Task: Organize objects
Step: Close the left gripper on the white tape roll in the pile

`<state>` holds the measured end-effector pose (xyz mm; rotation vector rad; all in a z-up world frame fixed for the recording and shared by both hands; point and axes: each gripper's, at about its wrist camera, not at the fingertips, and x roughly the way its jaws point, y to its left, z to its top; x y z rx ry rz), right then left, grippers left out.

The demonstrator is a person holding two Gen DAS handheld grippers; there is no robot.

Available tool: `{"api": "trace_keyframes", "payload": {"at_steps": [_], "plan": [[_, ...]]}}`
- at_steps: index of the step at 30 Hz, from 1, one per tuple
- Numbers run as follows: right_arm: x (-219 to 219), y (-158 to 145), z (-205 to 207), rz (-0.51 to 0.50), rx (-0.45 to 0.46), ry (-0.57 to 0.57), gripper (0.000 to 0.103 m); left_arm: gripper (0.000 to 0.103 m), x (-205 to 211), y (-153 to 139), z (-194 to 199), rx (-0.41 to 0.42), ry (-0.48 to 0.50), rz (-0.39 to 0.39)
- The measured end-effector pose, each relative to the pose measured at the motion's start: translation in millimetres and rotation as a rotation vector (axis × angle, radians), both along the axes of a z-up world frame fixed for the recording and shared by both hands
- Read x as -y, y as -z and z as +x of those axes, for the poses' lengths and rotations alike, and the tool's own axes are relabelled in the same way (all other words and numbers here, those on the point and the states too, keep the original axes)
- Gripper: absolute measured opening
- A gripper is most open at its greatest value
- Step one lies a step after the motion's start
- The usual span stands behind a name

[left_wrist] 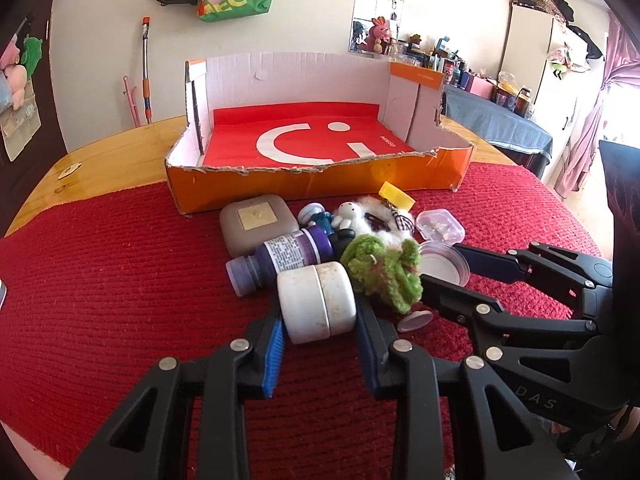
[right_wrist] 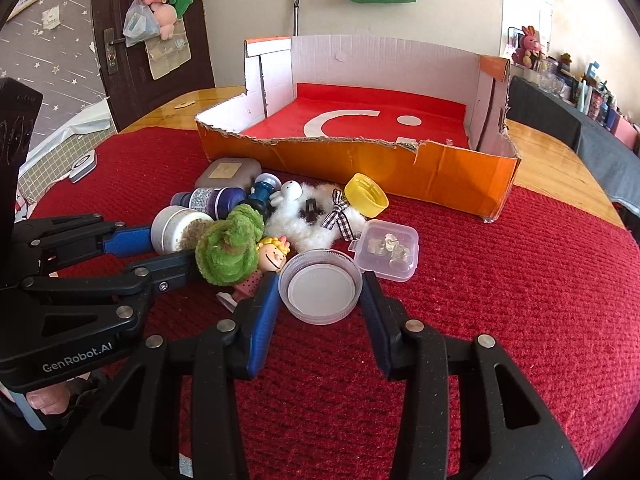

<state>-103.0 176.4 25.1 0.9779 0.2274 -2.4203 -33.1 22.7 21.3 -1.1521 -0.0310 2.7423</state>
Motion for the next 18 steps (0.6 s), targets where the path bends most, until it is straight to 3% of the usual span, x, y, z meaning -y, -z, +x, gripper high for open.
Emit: {"api": "trace_keyframes", "payload": {"at_steps": [18], "plan": [[3.9, -25.9, 7.6, -0.026, -0.056, -0.015, 0.039, 0.033, 5.4, -22.3, 8.4, -0.059, -0.012, 0.014]]}}
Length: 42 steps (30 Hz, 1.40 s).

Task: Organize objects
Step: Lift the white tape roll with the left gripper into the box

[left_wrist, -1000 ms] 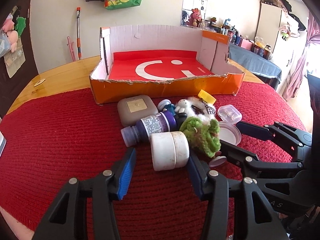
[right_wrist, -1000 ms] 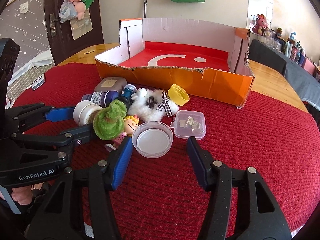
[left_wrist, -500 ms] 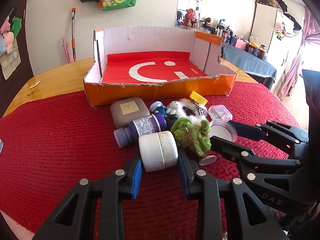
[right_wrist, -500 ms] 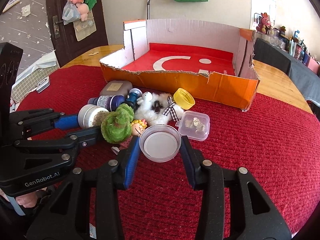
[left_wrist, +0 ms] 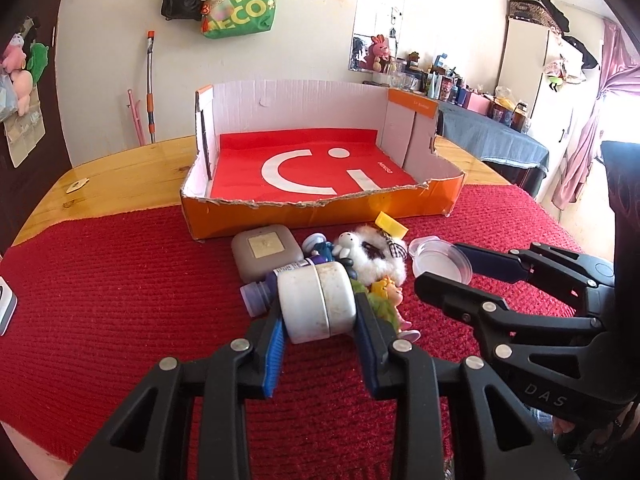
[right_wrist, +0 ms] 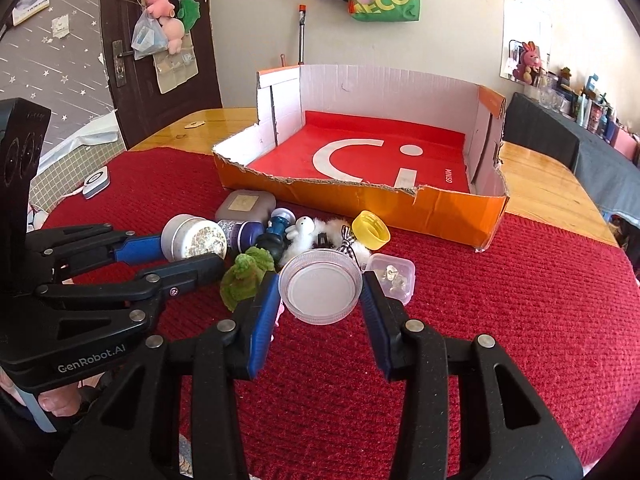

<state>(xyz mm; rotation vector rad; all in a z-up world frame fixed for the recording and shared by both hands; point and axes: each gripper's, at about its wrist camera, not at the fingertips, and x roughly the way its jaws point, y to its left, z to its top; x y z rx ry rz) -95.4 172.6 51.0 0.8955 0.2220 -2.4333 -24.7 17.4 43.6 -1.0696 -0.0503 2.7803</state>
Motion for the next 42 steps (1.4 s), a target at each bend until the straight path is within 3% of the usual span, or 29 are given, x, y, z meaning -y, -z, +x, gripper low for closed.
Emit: {"api": "trace_keyframes", "payload": {"at_steps": [17, 42], "plan": [[0.5, -11.1, -10.7, -0.015, -0.002, 0.005, 0.039, 0.033, 3.2, -9.3, -16.8, -0.008, -0.018, 0.007], [6.4, -38.0, -79.1, -0.032, 0.041, 0.025, 0.039, 0.033, 10.3, -33.3, -90.6, 0.011, -0.036, 0.010]]}}
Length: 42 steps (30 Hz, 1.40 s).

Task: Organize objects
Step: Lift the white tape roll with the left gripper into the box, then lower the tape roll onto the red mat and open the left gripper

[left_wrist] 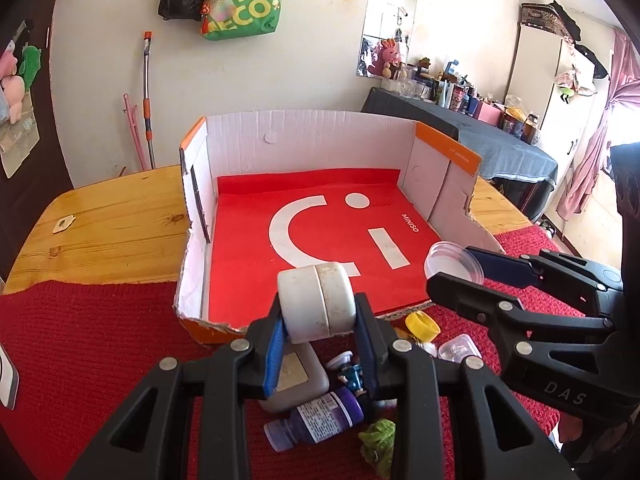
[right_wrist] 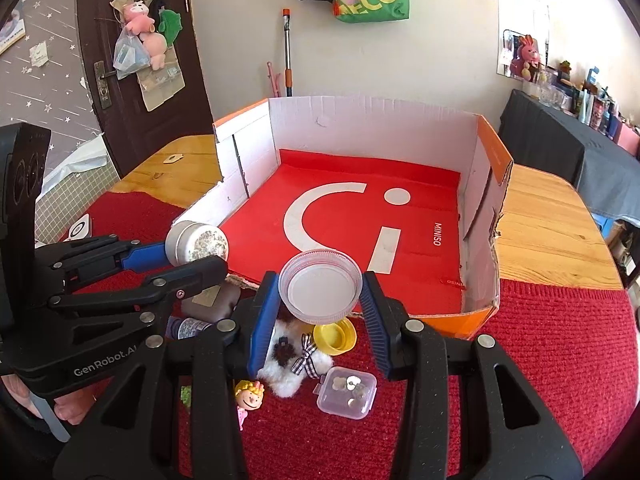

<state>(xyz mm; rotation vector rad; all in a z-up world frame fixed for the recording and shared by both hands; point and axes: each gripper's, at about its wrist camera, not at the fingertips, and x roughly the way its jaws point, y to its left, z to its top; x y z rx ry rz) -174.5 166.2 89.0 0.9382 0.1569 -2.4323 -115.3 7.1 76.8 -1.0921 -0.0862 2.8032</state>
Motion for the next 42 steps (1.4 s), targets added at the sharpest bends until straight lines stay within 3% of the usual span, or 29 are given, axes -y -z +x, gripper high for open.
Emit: {"api": "trace_keyframes", "payload": {"at_steps": [17, 30, 42], "plan": [[6.3, 0.7, -53.8, 0.007, 0.065, 0.018, 0.039, 0.033, 4.0, -1.1, -57.0, 0.042, -0.006, -0.004], [9.8, 16.7, -94.2, 0.038, 0.160, 0.041, 0.039, 0.033, 6.3, 23.8, -99.4, 0.155, 0.007, 0.003], [14.3, 39.9, -111.3, 0.099, 0.226, 0.049, 0.039, 0.033, 8.7, 43.1, -113.0, 0.225, 0.010, 0.001]]}}
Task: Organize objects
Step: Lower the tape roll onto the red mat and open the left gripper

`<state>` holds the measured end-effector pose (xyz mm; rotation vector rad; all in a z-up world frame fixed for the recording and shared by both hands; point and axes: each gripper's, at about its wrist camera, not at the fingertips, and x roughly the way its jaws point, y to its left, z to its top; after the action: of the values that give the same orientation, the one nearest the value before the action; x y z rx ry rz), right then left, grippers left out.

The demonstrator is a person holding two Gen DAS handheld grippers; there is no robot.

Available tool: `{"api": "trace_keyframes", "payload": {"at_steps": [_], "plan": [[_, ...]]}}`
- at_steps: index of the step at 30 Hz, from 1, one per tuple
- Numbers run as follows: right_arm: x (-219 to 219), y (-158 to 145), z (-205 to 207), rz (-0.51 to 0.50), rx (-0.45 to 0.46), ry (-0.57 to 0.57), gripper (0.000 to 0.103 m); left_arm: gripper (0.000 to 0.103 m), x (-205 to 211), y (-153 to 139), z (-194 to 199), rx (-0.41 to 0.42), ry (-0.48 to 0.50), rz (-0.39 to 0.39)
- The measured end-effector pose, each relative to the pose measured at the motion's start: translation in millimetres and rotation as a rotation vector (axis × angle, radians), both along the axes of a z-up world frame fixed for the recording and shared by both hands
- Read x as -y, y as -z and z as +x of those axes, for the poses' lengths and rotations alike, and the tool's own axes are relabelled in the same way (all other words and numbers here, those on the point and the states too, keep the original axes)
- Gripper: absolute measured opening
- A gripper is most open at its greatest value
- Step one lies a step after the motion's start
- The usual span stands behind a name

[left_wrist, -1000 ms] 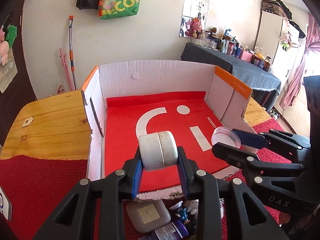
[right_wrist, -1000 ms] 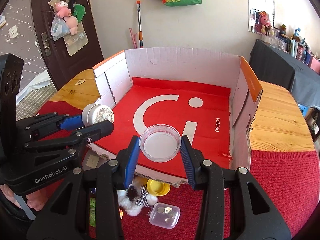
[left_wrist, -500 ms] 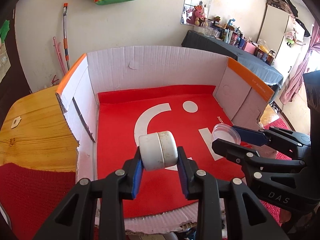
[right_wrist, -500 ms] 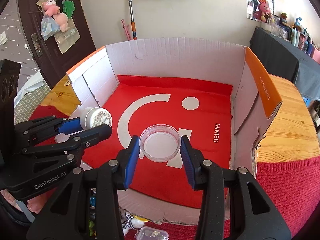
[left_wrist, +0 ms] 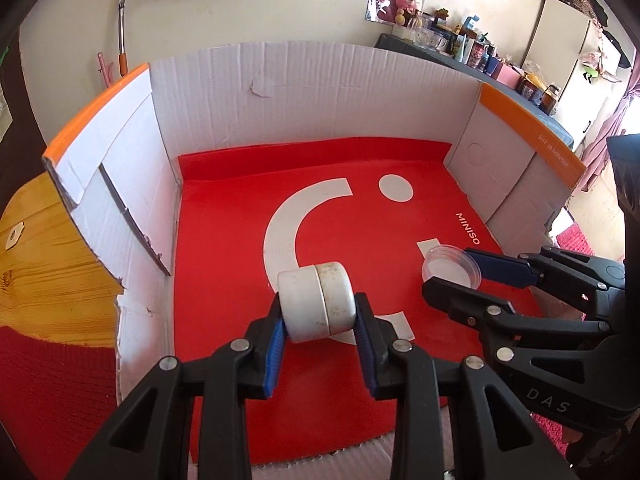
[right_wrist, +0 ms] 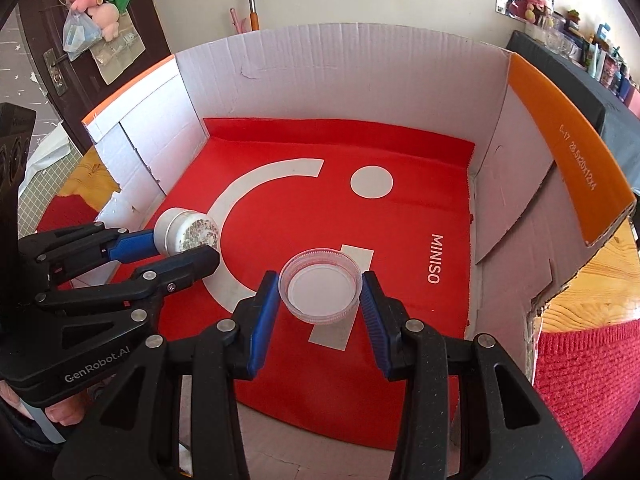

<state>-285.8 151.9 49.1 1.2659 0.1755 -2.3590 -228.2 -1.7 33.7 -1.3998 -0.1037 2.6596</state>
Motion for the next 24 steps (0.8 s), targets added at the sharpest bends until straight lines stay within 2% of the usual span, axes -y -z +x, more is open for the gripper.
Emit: {"api": "trace_keyframes", "payload": {"at_steps": [24], "plan": [[-4.5, 5.5, -0.6, 0.012, 0.019, 0.001, 0.040, 0.033, 4.2, -0.5, 0.4, 0.001, -0.004, 0.012]]}}
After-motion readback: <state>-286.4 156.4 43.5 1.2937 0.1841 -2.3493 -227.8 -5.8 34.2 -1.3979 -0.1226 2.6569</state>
